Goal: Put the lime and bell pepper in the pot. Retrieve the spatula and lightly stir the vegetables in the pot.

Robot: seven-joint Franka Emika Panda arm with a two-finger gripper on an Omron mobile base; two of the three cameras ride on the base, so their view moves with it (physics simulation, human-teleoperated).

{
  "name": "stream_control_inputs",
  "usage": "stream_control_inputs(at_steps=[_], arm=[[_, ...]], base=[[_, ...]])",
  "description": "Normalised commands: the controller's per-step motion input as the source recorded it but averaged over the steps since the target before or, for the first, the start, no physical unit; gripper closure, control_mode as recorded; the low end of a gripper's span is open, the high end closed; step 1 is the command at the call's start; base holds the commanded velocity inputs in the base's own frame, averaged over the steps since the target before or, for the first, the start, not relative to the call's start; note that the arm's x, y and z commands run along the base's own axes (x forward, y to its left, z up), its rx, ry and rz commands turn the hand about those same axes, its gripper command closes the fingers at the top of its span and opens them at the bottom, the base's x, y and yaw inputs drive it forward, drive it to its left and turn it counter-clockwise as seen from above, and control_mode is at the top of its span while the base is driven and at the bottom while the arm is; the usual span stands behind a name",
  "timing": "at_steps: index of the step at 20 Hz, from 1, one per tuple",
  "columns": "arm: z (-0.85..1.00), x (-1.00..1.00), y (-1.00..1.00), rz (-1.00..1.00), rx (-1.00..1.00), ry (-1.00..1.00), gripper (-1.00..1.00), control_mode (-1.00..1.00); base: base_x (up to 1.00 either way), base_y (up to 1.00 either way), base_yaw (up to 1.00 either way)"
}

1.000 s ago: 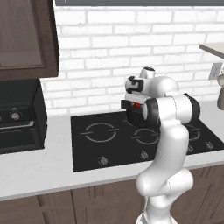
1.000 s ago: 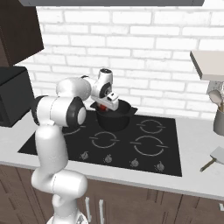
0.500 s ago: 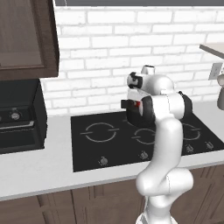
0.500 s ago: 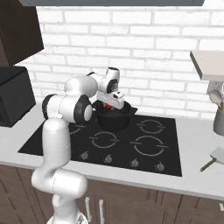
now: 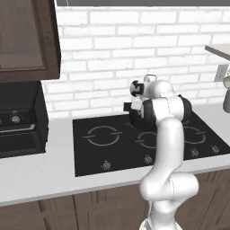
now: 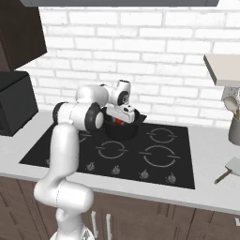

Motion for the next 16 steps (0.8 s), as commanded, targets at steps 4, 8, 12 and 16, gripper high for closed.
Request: stream_control_inputs(at_steps=[4,8,12,16], arm=[[-0.12,0.0,-0.03,0.01,0.0,0.0,1.0,-1.0],[0.0,0.01,0.0,0.03,0.0,0.0,-1.0,-1.0],[0.0,0.03,0.0,0.06,0.0,0.0,-1.0,-1.0],[0.04,0.0,0.0,0.08,0.0,-0.08,-1.0,-1.0]], base=[[0.0,0.0,0.0],[0.0,0.0,0.0],[0.0,0.0,0.0],[0.0,0.0,0.0]])
